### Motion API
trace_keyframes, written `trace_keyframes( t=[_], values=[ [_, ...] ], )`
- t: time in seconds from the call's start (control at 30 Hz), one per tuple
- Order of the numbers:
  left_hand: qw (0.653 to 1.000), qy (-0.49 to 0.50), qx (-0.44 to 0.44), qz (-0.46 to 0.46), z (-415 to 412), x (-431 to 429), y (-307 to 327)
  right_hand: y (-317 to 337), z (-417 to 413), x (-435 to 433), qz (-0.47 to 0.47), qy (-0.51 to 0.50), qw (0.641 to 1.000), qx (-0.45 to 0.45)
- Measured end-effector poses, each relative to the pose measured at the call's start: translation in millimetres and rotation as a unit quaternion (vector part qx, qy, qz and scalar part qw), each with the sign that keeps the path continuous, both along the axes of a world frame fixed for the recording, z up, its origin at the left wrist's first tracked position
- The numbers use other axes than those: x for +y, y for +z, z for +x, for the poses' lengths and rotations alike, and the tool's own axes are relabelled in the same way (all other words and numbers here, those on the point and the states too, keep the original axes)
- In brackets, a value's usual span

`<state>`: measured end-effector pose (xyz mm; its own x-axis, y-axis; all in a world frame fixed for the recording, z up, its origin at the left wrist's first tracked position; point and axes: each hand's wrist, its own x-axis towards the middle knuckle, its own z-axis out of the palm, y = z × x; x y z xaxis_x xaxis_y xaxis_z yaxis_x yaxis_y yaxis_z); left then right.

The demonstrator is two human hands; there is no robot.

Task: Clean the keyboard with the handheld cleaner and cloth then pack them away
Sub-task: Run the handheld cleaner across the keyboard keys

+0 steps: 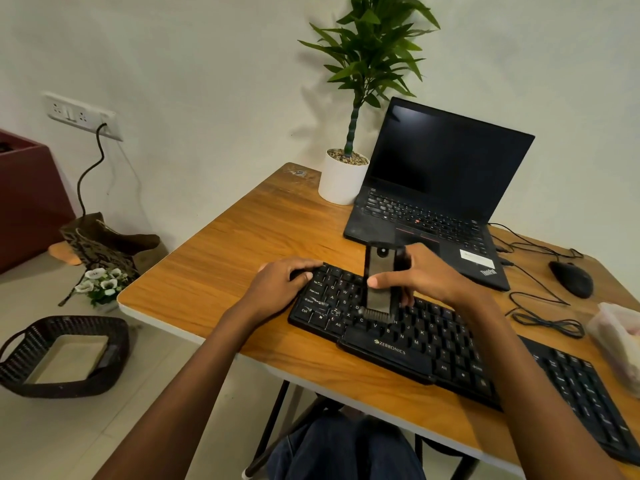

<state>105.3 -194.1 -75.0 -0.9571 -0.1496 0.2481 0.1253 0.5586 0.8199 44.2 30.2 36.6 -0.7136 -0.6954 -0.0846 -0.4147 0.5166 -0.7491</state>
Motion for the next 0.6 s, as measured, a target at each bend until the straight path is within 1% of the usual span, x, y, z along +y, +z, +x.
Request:
trace_keyframes(
  t=[0.13, 0.27, 0.47, 0.53, 0.6],
  values=[
    [1.000, -0.001, 0.004, -0.013, -2, -1, -2, -8, 13, -27, -0.014, 0.022, 0.999, 0.047],
    [1.000, -0.009, 0.008, -0.003, -3, -2, -3, -19, 27, -43, -0.085, 0.030, 0.995, 0.038],
    [1.000, 0.000, 0.000, 0.001, -4, -2, -4, -14, 25, -13, -0.081, -0.059, 0.993, 0.059],
    [1.000, 0.000, 0.001, 0.000, -5, -2, -4, -17, 30, -16, -0.093, -0.067, 0.990, 0.077],
    [1.000, -0.004, 0.003, 0.006, -4, -2, -4, -24, 37, -24, -0.115, -0.064, 0.990, 0.058]
  ],
)
